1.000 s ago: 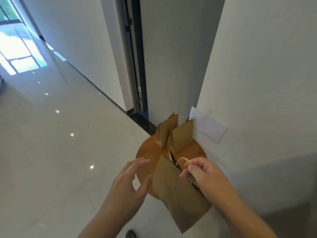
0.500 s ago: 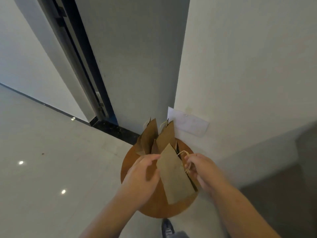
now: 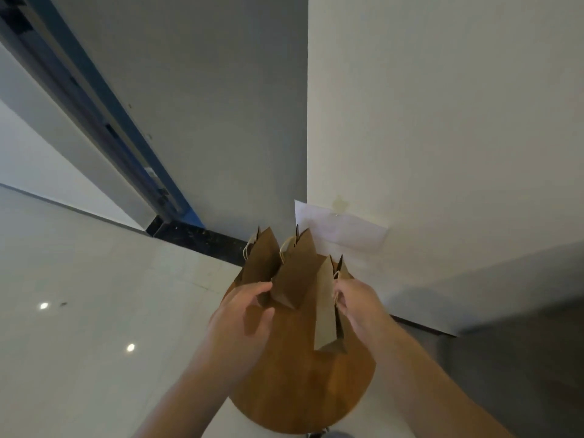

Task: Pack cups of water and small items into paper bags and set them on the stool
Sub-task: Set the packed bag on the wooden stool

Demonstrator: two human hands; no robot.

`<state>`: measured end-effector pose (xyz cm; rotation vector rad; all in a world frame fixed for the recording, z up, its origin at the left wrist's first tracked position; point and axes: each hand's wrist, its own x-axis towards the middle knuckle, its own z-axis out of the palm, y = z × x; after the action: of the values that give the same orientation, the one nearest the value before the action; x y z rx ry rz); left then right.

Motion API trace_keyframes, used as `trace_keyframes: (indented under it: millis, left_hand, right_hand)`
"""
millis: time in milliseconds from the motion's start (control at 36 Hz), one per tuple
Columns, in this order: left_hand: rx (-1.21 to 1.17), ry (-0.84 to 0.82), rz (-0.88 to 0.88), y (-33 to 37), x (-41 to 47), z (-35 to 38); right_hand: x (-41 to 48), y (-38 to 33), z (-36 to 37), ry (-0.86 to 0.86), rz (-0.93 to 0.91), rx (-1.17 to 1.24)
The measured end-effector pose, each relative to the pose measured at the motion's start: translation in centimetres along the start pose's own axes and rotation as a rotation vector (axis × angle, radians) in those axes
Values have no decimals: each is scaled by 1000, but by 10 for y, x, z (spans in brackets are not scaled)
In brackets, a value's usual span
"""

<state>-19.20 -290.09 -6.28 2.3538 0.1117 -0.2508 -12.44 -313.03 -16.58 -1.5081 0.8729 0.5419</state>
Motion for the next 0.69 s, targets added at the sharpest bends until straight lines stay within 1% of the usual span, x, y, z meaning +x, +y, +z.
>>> trace_keyframes:
  millis: [56,167,306,500,583,694]
  left_hand:
    - [11,5,3,-2,12,1]
    - [-3,11,-23,-6,32,4]
    - [-3,29,-17,-4,53,9]
    - [34,21,42,3,77,14]
    - [51,14,49,5,83,18]
    - [78,-3,50,6,86,23]
  right_hand:
    - [16,-5,-3,3,4,36]
    - [44,-17,-8,-16,15,218]
    - [71,-26,-5,-1,-1,322]
    - [90,-34,4,-26,5,380]
    - [94,-36,5,-51,-15,296]
    - [107,-29,5,-15,43,292]
